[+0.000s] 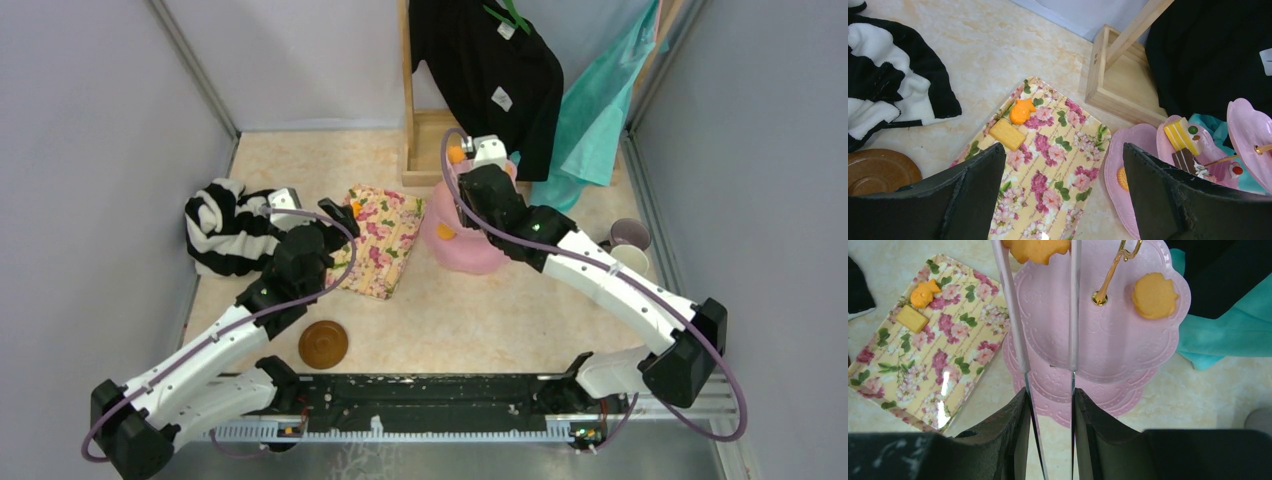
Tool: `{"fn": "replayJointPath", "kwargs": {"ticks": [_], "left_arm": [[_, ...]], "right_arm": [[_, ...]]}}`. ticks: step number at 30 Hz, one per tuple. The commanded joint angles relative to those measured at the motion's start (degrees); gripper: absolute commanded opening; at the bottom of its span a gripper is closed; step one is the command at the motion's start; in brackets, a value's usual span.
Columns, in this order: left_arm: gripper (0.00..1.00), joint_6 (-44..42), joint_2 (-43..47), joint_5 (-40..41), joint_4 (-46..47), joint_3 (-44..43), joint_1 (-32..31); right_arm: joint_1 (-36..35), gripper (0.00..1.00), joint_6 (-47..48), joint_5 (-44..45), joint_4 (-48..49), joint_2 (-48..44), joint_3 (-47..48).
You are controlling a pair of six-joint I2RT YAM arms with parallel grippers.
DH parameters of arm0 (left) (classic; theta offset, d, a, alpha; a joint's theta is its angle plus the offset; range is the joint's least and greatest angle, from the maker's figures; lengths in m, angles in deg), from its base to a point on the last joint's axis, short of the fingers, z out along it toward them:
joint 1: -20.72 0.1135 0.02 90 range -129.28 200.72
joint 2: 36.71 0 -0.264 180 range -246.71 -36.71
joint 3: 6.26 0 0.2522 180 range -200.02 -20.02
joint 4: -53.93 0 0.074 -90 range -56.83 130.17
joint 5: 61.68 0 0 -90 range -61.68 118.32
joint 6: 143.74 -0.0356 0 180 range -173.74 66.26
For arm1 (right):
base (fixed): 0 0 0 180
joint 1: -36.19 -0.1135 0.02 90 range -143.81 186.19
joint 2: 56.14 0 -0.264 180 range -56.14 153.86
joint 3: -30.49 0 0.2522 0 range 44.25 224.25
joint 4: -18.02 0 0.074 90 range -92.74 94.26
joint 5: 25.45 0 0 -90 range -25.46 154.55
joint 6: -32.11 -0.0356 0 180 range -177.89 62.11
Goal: Serve the afternoon tea
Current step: Place the desert on the desert table.
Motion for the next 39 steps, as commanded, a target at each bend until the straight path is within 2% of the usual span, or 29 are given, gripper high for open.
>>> {"fn": "replayJointPath", "kwargs": {"ticks": [1,39], "left_arm": [[0.92,0.05,0.67,-1.85,0.27,-0.74,0.69],[0.91,1.02,1.34,-4.42,0.74,-0.26,1.97]], "right_arm": [[1.02,0.16,-1.35,-1.09,1.01,0.47,3.58],[5.06,0.36,-4.76,-5.55,-2.76,2.32,4.44]]}}
